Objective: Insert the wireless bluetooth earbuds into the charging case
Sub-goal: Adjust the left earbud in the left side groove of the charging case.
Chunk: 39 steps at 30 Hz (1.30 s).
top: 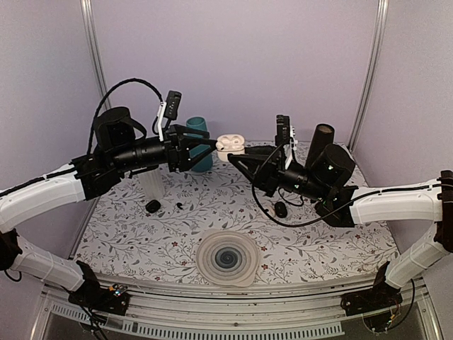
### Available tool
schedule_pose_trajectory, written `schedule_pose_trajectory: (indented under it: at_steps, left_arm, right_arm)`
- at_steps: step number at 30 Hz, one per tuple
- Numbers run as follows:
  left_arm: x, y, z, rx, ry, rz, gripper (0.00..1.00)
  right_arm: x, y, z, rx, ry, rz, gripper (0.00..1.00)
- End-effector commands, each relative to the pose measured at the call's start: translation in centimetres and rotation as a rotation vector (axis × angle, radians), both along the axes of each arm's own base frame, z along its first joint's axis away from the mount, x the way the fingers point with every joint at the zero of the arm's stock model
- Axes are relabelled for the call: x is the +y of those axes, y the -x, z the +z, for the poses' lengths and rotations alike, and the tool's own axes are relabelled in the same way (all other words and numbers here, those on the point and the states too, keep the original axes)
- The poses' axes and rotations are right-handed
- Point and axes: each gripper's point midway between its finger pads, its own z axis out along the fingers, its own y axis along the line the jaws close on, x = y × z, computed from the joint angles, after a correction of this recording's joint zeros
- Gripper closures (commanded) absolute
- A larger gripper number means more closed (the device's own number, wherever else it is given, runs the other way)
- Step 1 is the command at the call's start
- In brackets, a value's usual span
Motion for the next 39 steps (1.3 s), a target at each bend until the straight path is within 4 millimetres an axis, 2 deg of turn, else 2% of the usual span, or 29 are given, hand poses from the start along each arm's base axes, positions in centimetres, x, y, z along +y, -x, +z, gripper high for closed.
schedule_pose_trajectory:
  at_steps: [1,9,24,39]
  left_arm:
    - [-0.5,0.7,1.0,-0.024,0.009,-0.031,0.28]
    - [0.0,0.7,0.8,-0.019,0.003,-0.009,0.28]
    - [-0.2,0.9,1.1,-0.021,0.005,-0.026,0.28]
    - [-0.7,0.4,0.5,-0.005,-0.015,-0.022,0.28]
  right_arm:
    - [-0.2,-0.7,1.1,-0.002,-0.024,-0.041,0.96]
    - [-0.1,-1.1,1.4,0.015,-0.031,-0.052,0.96]
    - [0.6,-1.0,0.5,-0.014,0.017,-0.073,0.96]
    - [0.7,-1.0,0.6,-0.053,0.039,-0.106,0.96]
